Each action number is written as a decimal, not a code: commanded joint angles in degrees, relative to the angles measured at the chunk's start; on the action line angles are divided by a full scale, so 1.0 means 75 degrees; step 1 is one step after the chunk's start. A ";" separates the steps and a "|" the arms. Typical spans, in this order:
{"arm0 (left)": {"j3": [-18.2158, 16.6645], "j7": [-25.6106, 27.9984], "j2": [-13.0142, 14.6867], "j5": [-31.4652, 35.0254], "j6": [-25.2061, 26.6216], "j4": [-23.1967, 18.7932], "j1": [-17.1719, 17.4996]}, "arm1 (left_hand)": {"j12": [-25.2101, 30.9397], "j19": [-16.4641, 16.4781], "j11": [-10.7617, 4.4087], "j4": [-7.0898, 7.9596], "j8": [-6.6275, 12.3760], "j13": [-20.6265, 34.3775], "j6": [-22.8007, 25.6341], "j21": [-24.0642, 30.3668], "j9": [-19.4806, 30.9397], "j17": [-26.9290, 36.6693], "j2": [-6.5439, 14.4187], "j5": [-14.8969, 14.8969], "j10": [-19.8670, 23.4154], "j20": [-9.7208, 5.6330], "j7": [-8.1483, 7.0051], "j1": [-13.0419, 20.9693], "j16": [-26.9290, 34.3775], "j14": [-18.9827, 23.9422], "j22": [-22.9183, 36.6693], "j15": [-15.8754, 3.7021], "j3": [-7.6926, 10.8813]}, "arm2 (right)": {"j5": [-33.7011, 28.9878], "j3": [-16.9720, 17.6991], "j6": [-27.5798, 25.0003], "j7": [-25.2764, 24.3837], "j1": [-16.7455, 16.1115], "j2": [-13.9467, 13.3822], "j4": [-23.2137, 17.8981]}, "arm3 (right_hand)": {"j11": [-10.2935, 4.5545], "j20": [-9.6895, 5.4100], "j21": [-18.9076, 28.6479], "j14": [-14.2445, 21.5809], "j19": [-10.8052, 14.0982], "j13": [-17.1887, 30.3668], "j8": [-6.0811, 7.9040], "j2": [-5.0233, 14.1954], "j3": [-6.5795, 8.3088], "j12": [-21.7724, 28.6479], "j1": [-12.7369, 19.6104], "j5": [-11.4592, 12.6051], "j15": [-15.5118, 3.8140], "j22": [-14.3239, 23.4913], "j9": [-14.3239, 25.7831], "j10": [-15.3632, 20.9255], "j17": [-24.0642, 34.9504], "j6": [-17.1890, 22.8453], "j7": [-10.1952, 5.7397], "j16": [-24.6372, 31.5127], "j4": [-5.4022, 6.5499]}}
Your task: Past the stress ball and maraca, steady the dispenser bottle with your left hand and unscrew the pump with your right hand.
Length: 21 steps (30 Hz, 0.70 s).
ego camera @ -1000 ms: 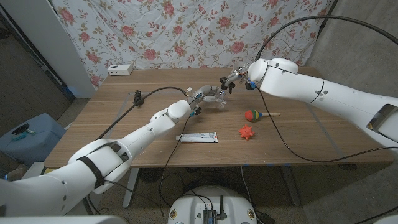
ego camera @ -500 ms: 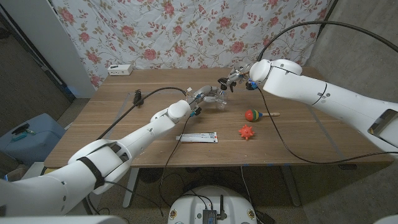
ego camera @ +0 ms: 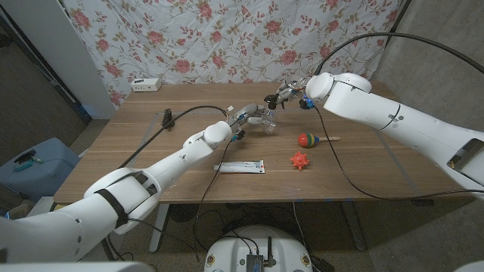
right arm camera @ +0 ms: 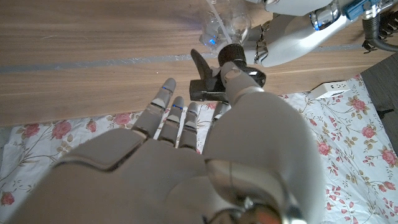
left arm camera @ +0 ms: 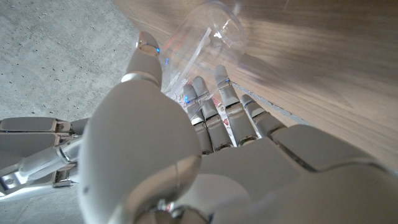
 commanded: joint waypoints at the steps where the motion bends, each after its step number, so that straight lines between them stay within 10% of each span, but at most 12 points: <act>1: 0.0015 -0.0067 0.0008 -0.0013 0.0055 -0.0067 0.0003 | 0.0056 -0.0009 -0.0301 0.0446 0.0034 0.0609 0.0583 -0.0003 0.0009 0.0049 0.1016 0.0023 0.0383 -0.0603 -0.0103 -0.0414 0.0012 0.0382 -0.0002 -0.1018 0.0513 | 0.0152 0.0798 0.0402 0.0065 -0.0636 -0.0023 0.0195 | -0.0078 -0.0041 0.0023 -0.0001 -0.0010 0.0010 0.0084 0.0020 0.0063 0.0005 0.0107 -0.0017 -0.0056 0.0015 0.0036 0.0005 0.0048 0.0250 -0.0337 0.0045 0.0009; 21: 0.0009 -0.0021 0.0043 -0.0005 0.0173 -0.0203 0.0052 | 0.0047 -0.0020 -0.0320 0.0445 0.0030 0.0616 0.0573 -0.0007 0.0009 0.0058 0.1028 0.0023 0.0382 -0.0581 -0.0107 -0.0431 0.0004 0.0369 -0.0002 -0.1006 0.0522 | 0.0185 0.1129 0.0629 0.0040 -0.0919 -0.0077 0.0151 | -0.0356 -0.0050 -0.0002 -0.0105 -0.0279 0.0012 0.0251 0.0157 0.0170 0.0034 0.0622 0.0058 -0.0133 0.0018 0.0023 0.0086 0.0097 0.0931 -0.0496 0.0082 -0.0002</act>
